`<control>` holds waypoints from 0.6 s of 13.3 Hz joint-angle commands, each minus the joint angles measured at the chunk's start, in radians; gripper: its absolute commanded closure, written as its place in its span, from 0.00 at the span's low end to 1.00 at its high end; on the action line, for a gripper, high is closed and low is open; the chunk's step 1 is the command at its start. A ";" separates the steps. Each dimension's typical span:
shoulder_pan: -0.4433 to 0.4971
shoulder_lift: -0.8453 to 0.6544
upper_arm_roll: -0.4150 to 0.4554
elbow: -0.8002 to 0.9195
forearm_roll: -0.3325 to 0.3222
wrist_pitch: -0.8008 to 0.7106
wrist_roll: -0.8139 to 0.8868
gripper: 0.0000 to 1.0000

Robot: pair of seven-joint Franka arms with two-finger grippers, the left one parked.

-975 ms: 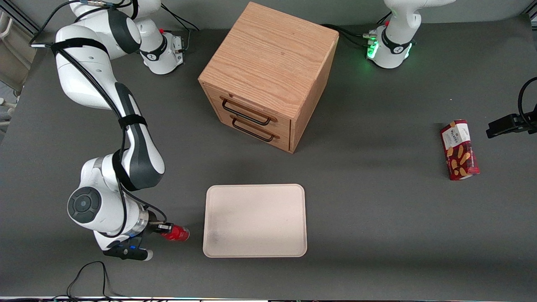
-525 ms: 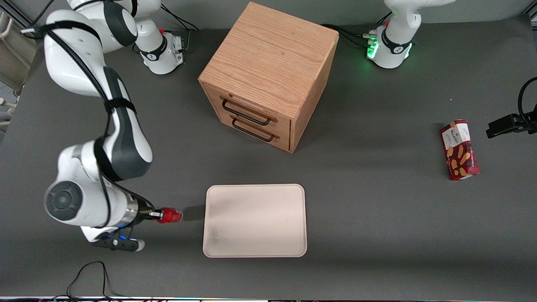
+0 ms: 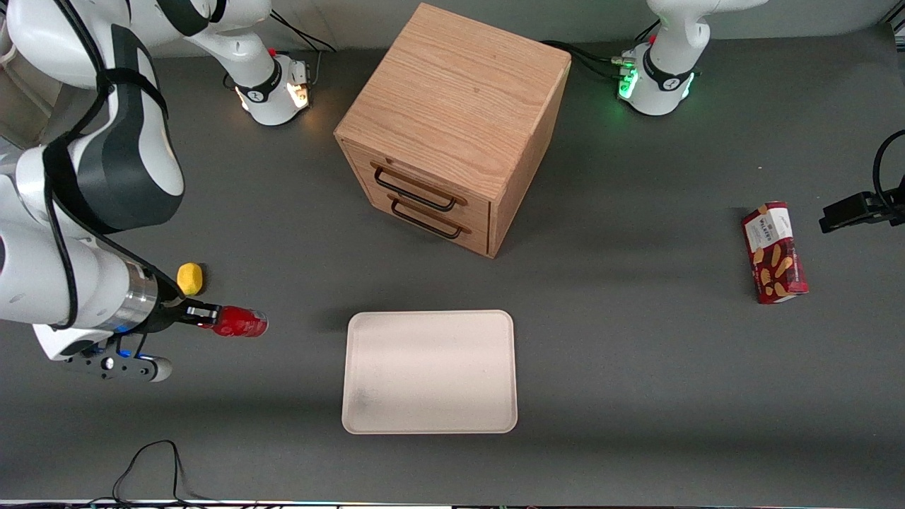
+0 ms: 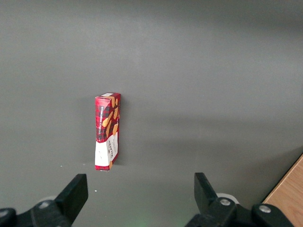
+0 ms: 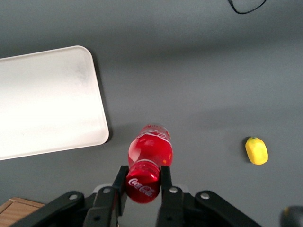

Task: Place coke bottle on tray
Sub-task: 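Lift the held bottle up off the table with the right gripper, then carry the bottle over the tray corner and lower it upright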

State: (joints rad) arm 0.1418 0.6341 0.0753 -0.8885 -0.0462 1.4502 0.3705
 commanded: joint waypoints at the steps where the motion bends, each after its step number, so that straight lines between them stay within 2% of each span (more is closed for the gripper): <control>1: -0.002 0.004 0.030 0.020 -0.004 -0.011 0.031 1.00; 5: -0.002 0.081 0.101 0.046 -0.004 0.131 0.174 1.00; 8: 0.024 0.145 0.112 0.046 -0.011 0.261 0.289 1.00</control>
State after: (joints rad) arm 0.1479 0.7304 0.1773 -0.8888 -0.0460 1.6630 0.5906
